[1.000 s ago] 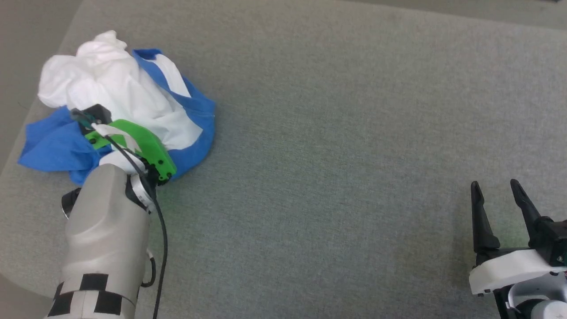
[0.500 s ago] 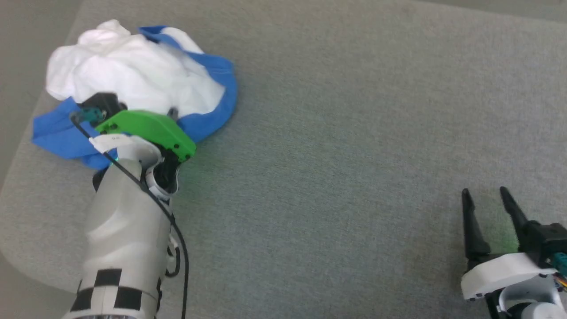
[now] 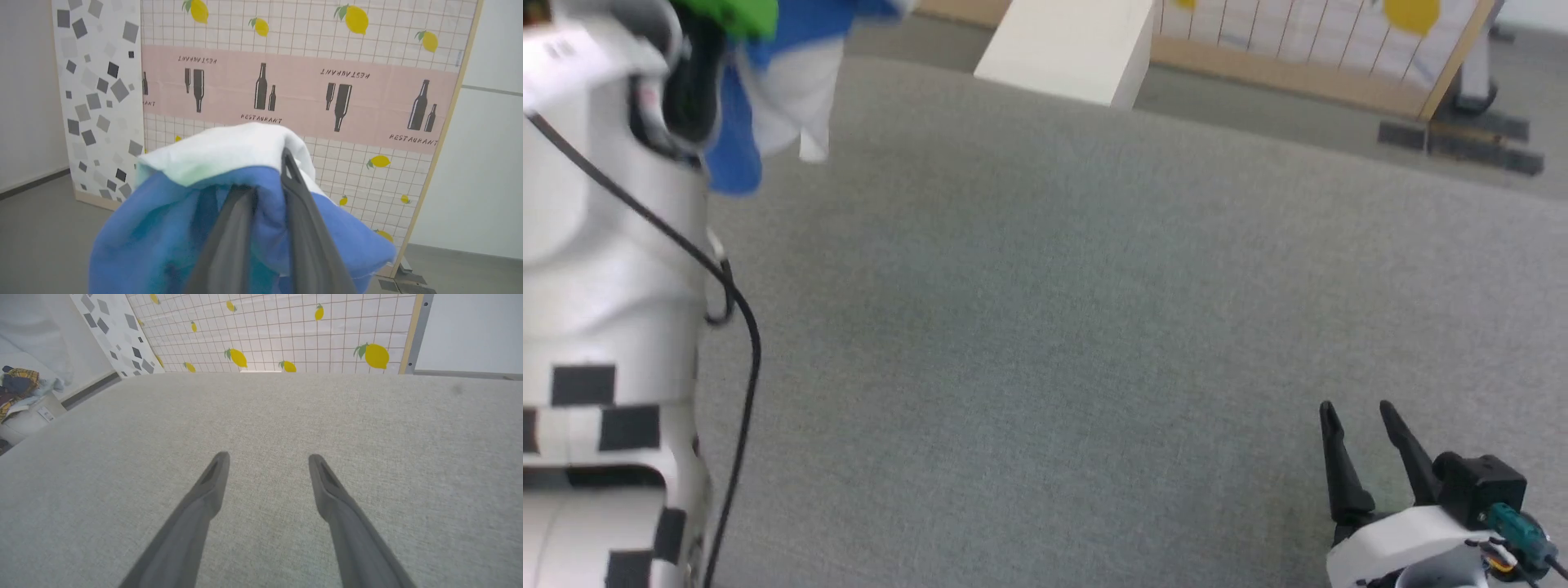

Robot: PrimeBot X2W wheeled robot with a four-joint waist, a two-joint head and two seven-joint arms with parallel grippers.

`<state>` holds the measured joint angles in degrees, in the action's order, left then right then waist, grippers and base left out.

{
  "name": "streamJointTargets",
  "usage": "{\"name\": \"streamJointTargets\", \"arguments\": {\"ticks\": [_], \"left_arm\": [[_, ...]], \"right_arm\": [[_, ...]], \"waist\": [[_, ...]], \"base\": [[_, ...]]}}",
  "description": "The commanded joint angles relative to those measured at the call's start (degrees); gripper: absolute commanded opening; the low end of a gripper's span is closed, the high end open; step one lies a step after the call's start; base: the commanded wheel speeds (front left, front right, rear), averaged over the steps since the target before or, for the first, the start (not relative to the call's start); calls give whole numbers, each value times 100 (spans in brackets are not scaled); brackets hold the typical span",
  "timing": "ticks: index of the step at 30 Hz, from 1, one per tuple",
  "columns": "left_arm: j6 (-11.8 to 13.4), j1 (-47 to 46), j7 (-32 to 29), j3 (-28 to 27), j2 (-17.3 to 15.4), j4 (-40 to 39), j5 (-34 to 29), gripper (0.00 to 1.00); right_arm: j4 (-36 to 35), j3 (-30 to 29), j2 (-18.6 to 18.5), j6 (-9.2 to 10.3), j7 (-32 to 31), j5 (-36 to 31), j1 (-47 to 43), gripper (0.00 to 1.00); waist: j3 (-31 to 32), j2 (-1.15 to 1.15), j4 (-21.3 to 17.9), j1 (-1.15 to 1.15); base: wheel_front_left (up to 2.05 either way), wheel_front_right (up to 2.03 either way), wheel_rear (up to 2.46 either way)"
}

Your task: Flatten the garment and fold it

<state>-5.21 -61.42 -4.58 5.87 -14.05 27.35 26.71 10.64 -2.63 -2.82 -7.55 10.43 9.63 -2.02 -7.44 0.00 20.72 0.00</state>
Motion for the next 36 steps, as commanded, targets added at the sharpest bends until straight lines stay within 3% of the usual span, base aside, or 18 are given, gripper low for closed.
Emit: {"name": "streamJointTargets", "arguments": {"ticks": [1, 10, 21, 30, 36], "left_arm": [[-76, -279, -53, 89, -26, -186, 12, 0], [-199, -856, -473, 488, 394, -810, 680, 0], [-224, 421, -722, 1470, 991, -702, 1529, 0], [-153, 2192, -1172, 2890, 1110, 368, 2042, 0], [-62, 3034, -2446, 4050, 1115, 1393, 1950, 0]], "right_arm": [[103, 18, -6, 6, 91, 69, 13, 100], [663, 51, -6, 6, 332, 195, 90, 100], [852, -177, -6, 6, 420, 69, 145, 100], [780, -238, -6, 6, 404, -59, 180, 100], [755, -246, -6, 6, 372, -43, 190, 100]], "waist": [[409, 0, -158, 0], [683, 0, -787, 0], [615, 0, -1356, 0], [457, 0, -1515, 0], [468, 0, -1464, 0]], "base": [[0, 0, 0], [0, 0, 0], [0, 0, 0], [0, 0, 0], [0, 0, 0]]}}
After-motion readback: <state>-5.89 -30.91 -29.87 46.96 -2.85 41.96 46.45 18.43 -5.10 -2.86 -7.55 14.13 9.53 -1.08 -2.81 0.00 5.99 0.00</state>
